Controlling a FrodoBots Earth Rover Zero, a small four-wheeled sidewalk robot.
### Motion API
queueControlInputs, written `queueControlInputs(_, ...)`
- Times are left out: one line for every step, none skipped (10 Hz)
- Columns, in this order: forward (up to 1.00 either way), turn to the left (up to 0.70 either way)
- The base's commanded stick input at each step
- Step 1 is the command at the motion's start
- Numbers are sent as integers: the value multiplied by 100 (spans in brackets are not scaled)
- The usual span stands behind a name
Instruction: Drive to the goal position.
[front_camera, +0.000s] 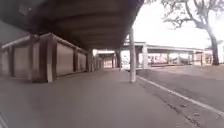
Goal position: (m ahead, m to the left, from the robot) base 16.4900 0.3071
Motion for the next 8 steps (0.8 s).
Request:
queueControlInputs(70,0)
queueControlInputs(70,0)
queueControlInputs(70,0)
queueControlInputs(70,0)
queueControlInputs(70,0)
queueControlInputs(70,0)
queueControlInputs(70,0)
queueControlInputs(70,0)
